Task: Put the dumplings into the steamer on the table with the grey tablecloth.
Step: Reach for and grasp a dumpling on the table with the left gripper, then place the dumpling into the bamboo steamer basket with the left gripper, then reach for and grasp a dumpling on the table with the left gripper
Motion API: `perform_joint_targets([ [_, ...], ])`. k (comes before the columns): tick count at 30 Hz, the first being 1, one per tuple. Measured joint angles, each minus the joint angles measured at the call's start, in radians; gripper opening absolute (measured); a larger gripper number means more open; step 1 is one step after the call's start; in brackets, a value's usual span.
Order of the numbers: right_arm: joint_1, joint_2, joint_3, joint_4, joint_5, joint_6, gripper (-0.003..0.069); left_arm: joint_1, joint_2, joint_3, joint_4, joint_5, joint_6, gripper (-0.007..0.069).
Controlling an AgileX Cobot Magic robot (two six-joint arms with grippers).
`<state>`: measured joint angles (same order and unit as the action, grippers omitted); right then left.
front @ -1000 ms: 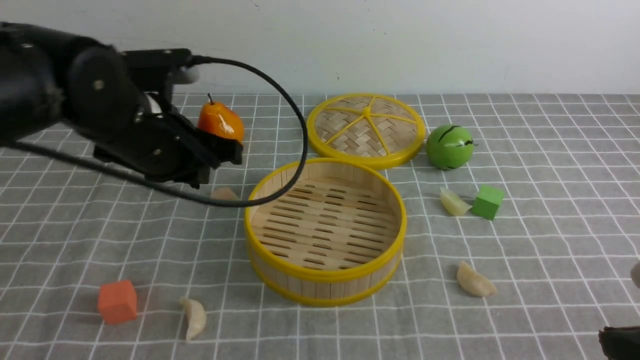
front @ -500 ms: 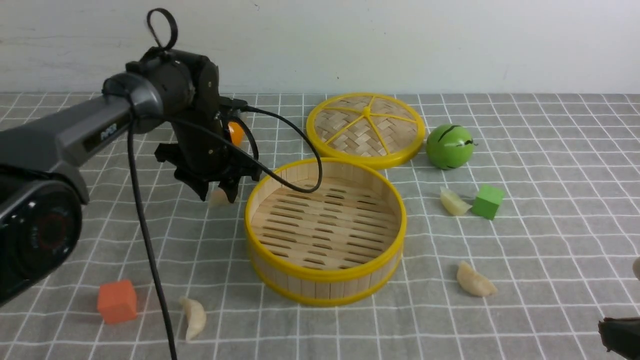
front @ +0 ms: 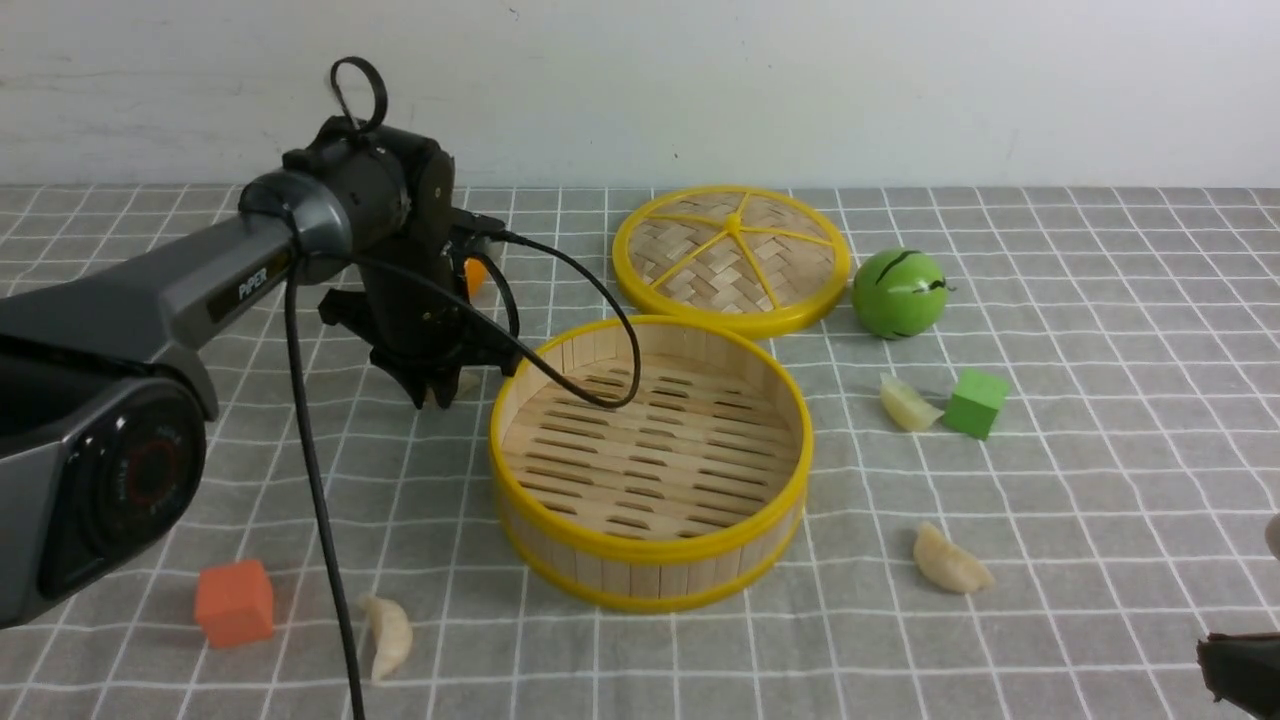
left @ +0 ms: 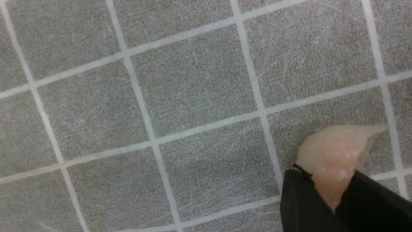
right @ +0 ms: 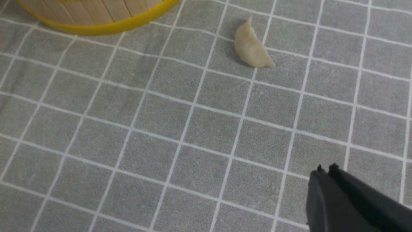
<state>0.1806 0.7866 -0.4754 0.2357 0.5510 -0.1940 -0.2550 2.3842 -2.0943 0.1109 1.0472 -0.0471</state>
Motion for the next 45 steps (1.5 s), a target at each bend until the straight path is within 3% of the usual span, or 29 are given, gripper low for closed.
perform_joint_targets([
  [5, 0.000, 0.000, 0.000, 0.000, 0.000, 0.000, -0.0001, 0.000, -0.076, 0.007, -0.084, 0.031, -0.046, 0.0129],
  [12, 0.000, 0.000, 0.000, 0.000, -0.023, 0.000, 0.0001, -0.032, -0.219, 0.000, -0.302, 0.072, -0.050, 0.0129],
  [20, 0.000, 0.000, 0.000, 0.014, -0.026, 0.000, 0.0008, -0.127, -0.109, 0.003, -0.291, 0.057, -0.128, 0.0129],
  [24, 0.000, 0.000, 0.000, 0.052, -0.026, 0.000, 0.0011, -0.131, -0.056, 0.008, -0.268, 0.042, -0.172, 0.0242],
  [25, 0.000, 0.000, 0.000, 0.061, -0.026, 0.000, 0.0012, -0.130, -0.061, 0.006, -0.268, 0.041, -0.188, 0.0333],
  [26, 0.000, 0.000, 0.000, 0.062, -0.026, 0.000, 0.0012, -0.130, -0.062, 0.006, -0.267, 0.041, -0.189, 0.0344],
  [28, 0.000, 0.000, 0.000, 0.068, -0.026, 0.000, 0.0013, -0.130, -0.083, -0.005, -0.266, 0.075, -0.201, 0.0452],
  [30, 0.000, 0.000, 0.000, 0.071, -0.025, 0.000, 0.0016, -0.130, -0.122, -0.021, -0.263, 0.139, -0.207, 0.0506],
  [33, 0.000, 0.000, 0.000, 0.075, -0.023, 0.000, 0.0020, -0.130, -0.232, -0.016, -0.239, 0.172, -0.203, 0.0524],
  [41, 0.000, 0.000, 0.000, 0.093, -0.022, 0.000, 0.0022, -0.130, -0.661, 0.401, -0.111, 0.173, -0.219, 0.0472],
  [45, 0.000, 0.000, 0.000, 0.118, -0.022, 0.000, 0.0022, -0.130, -0.793, 0.862, -0.087, -0.093, -0.314, 0.0435],
])
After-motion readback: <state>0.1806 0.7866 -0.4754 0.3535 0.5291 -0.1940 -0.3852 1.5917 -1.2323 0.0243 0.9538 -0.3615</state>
